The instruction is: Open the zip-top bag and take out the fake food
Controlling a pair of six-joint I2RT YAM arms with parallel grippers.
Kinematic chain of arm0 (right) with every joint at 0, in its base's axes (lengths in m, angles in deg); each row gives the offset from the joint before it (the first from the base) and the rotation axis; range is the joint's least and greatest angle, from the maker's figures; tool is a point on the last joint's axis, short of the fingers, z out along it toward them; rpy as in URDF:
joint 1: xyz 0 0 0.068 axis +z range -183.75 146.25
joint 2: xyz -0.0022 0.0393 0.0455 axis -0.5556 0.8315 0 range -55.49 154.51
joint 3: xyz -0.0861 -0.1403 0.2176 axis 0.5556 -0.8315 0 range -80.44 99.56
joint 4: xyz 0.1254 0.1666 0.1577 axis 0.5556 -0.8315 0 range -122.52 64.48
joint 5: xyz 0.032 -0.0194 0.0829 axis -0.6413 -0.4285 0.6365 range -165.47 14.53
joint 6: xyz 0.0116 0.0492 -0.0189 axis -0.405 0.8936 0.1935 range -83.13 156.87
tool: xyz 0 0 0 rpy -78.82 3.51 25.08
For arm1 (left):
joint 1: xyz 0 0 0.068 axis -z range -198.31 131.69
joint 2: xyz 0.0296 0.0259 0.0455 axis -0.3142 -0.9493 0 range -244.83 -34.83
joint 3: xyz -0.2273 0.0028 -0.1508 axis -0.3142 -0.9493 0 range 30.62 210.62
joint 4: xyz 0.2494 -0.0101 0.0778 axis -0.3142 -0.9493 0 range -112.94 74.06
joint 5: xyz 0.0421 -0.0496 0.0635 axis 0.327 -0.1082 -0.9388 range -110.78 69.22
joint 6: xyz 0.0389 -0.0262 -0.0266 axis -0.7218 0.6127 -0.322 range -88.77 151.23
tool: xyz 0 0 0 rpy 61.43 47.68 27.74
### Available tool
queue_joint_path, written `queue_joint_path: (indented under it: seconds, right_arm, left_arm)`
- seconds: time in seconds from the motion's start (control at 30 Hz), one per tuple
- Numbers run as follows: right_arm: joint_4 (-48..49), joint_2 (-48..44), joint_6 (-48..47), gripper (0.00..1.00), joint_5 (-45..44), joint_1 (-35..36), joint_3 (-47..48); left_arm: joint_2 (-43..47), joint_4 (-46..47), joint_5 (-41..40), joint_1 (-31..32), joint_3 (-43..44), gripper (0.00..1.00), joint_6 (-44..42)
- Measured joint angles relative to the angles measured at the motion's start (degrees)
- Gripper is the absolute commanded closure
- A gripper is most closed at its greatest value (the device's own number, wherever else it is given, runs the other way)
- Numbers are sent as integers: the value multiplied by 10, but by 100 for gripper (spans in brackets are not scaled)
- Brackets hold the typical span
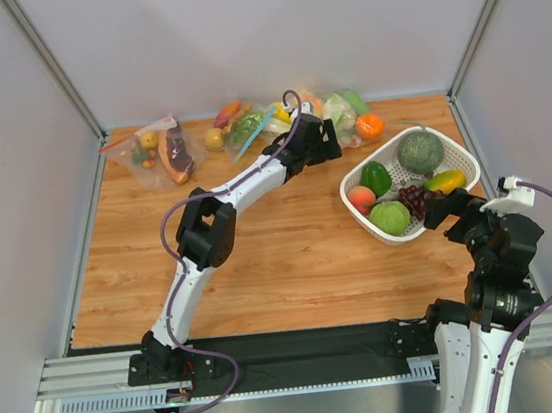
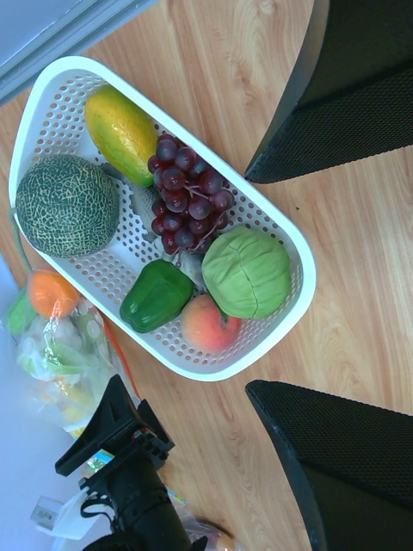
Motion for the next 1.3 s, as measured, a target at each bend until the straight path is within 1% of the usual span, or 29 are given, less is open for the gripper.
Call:
queue_joint_path:
  seconds: [0.1, 0.2, 0.23, 0.27, 0.33, 0.37, 0.43, 0.47, 0.53, 0.57, 0.63, 0.67, 0.7, 0.73, 0.8, 0.9, 1.0, 1.17, 1.3]
  right_arm:
    - [0, 0, 0, 3, 3, 0, 0]
    - [2, 0, 0, 3, 6, 0, -2]
    - [2, -1, 0, 3, 7, 0, -3]
    - [3, -1, 1, 3, 7, 0, -3]
    - [5, -1, 2, 3, 9, 0, -3]
    - [5, -1, 2, 3, 10, 0, -3]
    - [5, -1, 2, 3, 12, 0, -4]
    - [7, -2, 2, 3, 12, 0, -5]
    - [9, -2, 3, 3, 13, 1, -8]
    - [9, -2, 4, 3, 13, 1, -10]
    - [10, -2, 4, 3, 13, 1, -11]
    - [10, -2, 5, 3, 13, 1, -11]
    - [10, -2, 5, 3, 13, 2, -11]
    - [11, -2, 5, 3, 13, 2, -11]
    - [11, -2, 6, 3, 13, 2, -11]
    - [11, -3, 6, 3, 13, 2, -11]
    - [11, -5, 6, 3, 13, 2, -11]
    - [11, -11, 6, 3, 13, 2, -11]
    - [11, -18, 6, 3, 17, 2, -11]
  left_arm:
    - [-19, 4, 0, -5, 3, 9, 6]
    - [-37, 9, 0, -6, 9, 15, 14]
    - [-44, 10, 0, -6, 16, 16, 16]
    - [-50, 11, 0, -6, 23, 23, 18]
    - [-57, 15, 0, -6, 33, 28, 23]
    - [-57, 18, 0, -6, 34, 35, 24]
    - [-57, 24, 0, -6, 36, 42, 30]
    - [-57, 26, -1, -6, 38, 48, 31]
    - [-57, 33, -2, -6, 40, 57, 34]
    - [-57, 37, -2, -6, 40, 65, 35]
    - [-57, 41, -1, -6, 40, 76, 39]
    - [-57, 43, 0, -6, 40, 86, 40]
    - [-57, 45, 1, -6, 40, 90, 39]
    - [-57, 47, 1, -6, 40, 100, 40]
    - [-54, 60, 1, -6, 29, 100, 39]
    - [-33, 79, 2, -6, -16, 100, 29]
    - [-10, 84, 6, -6, -46, 100, 2]
    - [34, 83, 11, -6, -40, 100, -76]
    - [69, 72, -3, -7, -1, 100, -143]
